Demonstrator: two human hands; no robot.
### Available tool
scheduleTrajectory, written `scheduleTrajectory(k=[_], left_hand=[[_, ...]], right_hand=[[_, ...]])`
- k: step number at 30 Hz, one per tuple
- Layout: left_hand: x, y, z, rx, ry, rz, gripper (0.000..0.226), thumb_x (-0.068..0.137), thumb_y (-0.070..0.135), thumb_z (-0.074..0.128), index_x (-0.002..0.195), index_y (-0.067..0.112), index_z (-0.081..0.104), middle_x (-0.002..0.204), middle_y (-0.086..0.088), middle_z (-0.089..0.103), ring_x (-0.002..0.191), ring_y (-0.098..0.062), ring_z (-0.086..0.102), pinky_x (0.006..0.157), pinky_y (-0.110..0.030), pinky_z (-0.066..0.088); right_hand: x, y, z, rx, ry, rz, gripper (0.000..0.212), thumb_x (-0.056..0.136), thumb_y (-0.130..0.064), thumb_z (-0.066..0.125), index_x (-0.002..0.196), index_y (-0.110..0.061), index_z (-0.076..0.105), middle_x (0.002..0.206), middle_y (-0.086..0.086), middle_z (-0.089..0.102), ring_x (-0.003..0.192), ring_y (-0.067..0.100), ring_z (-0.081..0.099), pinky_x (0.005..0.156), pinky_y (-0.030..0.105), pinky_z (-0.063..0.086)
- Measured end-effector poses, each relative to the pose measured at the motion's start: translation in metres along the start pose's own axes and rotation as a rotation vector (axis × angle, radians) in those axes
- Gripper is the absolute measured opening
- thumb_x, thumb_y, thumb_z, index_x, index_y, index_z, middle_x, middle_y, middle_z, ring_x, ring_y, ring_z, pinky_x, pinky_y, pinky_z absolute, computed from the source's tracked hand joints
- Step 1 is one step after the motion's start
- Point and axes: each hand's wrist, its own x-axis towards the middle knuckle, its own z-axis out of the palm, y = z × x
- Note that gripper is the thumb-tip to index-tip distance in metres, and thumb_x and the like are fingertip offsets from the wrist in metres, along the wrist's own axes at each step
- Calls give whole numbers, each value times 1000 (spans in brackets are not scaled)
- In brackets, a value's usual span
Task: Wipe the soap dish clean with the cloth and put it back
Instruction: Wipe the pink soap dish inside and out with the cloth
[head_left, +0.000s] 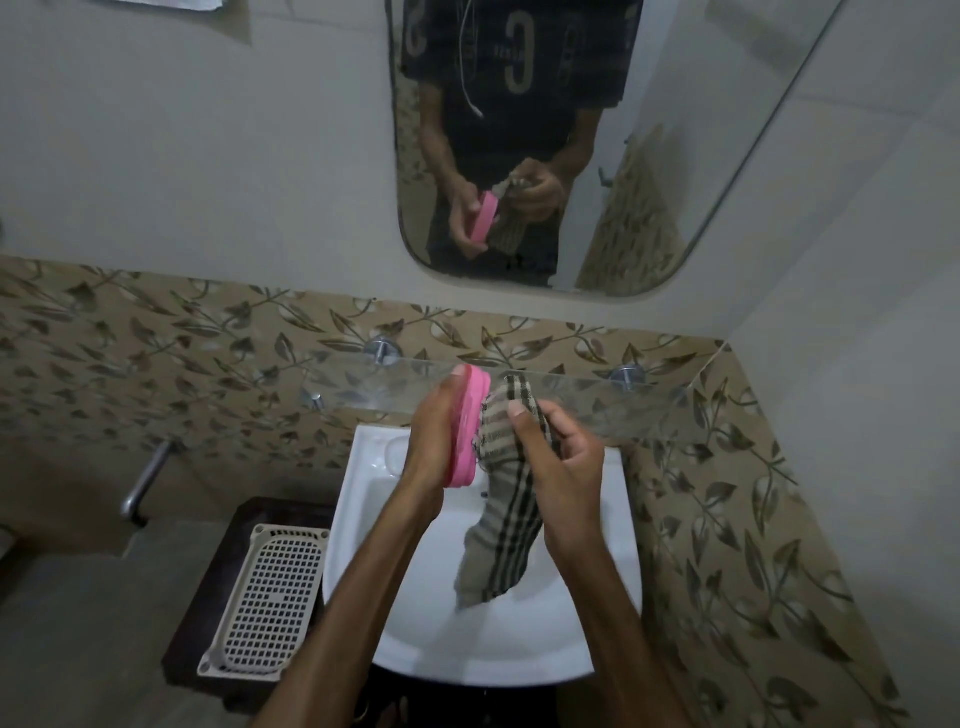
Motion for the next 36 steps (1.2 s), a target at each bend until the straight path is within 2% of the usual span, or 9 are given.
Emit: scheduleTrajectory(k=[3, 7, 12, 17, 20, 24, 30, 33, 36], left_hand=[[9, -4, -3, -21, 33, -59, 67, 90, 73, 50, 104, 11, 73, 97, -14, 77, 90, -32, 74, 83, -45, 60], [10, -2, -5, -157, 43, -152, 47, 87, 62, 67, 77, 18, 56, 69, -7, 55, 56, -17, 59, 56, -29, 54], [7, -9, 4, -213, 40, -196, 52, 111, 26, 33, 69, 12, 61, 37, 5, 58, 30, -3, 56, 32, -16, 43], [10, -12, 9, -179, 98, -188, 35, 111, 28, 37, 92, 16, 65, 72, 0, 75, 58, -6, 71, 52, -20, 56], [8, -13, 2, -189, 139, -266, 37, 109, 33, 43, 80, 13, 54, 54, -2, 61, 37, -7, 60, 37, -16, 47], [3, -14, 6, -172, 135, -300, 33, 110, 26, 41, 84, 16, 58, 69, -1, 65, 42, -3, 63, 41, -15, 49], [-3, -4, 7, -198, 118, -279, 42, 109, 37, 38, 85, 9, 58, 57, -5, 61, 34, -7, 58, 35, -16, 44], [-9, 0, 12, -254, 64, -293, 59, 108, 42, 38, 64, 8, 60, 35, 0, 46, 26, -7, 45, 33, -11, 36], [-12, -8, 10, -292, 53, -354, 73, 104, 47, 44, 39, 17, 51, 38, 1, 41, 30, -8, 45, 37, -14, 40]], right_hand=[[-4, -5, 4, -10, -104, -53, 11, 97, -14, 69, 102, -18, 79, 95, 8, 80, 88, 28, 77, 80, 46, 65], [-7, -4, 13, -113, -154, -76, 11, 94, -9, 74, 102, -17, 74, 97, -1, 80, 90, 15, 78, 77, 36, 66], [12, 6, 27, -302, 60, -167, 22, 93, -23, 77, 112, -20, 67, 103, -10, 74, 94, 0, 73, 73, 19, 62], [32, 9, 30, -423, 114, -430, 9, 92, -16, 78, 100, -16, 73, 92, -12, 72, 86, 2, 70, 72, 17, 58], [2, 35, 27, -480, 34, -402, 6, 91, -14, 80, 94, -16, 75, 87, -10, 73, 79, 4, 70, 67, 15, 56], [15, 38, 29, -469, 101, -377, 4, 90, -18, 78, 92, -17, 75, 85, -11, 73, 79, 4, 69, 69, 27, 61], [-8, 47, 27, -458, 24, -416, 3, 92, -23, 74, 90, -20, 72, 87, -8, 71, 82, 9, 68, 71, 34, 59], [-23, 61, 17, -466, 4, -481, 3, 93, -15, 75, 95, -15, 73, 91, -6, 70, 87, 5, 66, 77, 21, 54], [-16, 66, 13, -481, -28, -521, 8, 94, -12, 73, 102, -13, 72, 99, -2, 72, 94, 9, 69, 83, 27, 57]])
